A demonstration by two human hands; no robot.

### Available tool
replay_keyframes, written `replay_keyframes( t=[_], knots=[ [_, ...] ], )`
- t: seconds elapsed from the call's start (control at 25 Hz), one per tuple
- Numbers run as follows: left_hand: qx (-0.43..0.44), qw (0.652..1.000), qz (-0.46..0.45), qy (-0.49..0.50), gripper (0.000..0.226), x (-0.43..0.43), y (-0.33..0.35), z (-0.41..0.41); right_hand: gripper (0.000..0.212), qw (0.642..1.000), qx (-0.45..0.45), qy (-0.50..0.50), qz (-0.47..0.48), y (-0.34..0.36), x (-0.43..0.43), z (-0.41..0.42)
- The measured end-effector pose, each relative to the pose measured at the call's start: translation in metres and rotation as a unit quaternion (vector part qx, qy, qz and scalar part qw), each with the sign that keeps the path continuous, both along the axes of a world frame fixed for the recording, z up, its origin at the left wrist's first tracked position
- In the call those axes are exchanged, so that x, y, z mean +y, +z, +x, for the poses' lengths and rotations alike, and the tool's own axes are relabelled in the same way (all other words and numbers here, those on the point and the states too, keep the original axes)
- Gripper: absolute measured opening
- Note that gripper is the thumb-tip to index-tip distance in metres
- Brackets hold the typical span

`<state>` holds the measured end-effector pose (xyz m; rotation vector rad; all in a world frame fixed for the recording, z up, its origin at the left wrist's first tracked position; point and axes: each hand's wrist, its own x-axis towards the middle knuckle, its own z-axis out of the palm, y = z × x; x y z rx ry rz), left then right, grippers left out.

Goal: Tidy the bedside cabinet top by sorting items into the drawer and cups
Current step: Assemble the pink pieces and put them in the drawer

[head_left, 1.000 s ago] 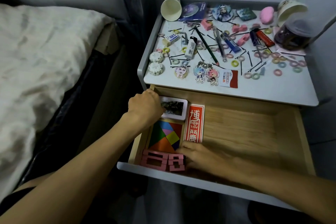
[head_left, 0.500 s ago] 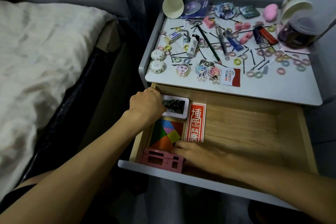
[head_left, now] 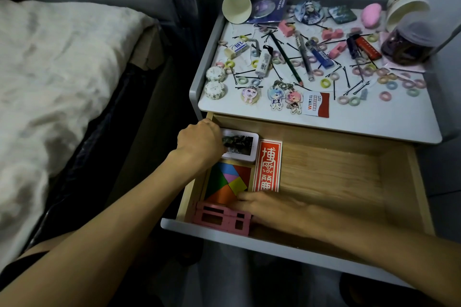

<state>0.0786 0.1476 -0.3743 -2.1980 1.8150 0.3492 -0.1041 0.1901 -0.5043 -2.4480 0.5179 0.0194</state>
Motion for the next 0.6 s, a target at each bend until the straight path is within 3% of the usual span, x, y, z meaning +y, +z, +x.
replay_keyframes(
  t=[0.36,0.6],
  knots=[
    [0.001,1.0,0.0,-0.003,0.063,0.0,-0.001,0.0,0.053,0.998,0.017,-0.005,0.052,0.012,-0.006,0.003],
    [-0.009,1.0,-0.004,-0.002,0.065,-0.001,-0.003,0.001,0.058,1.0,-0.013,-0.012,0.023,0.012,0.004,0.006]
  ],
)
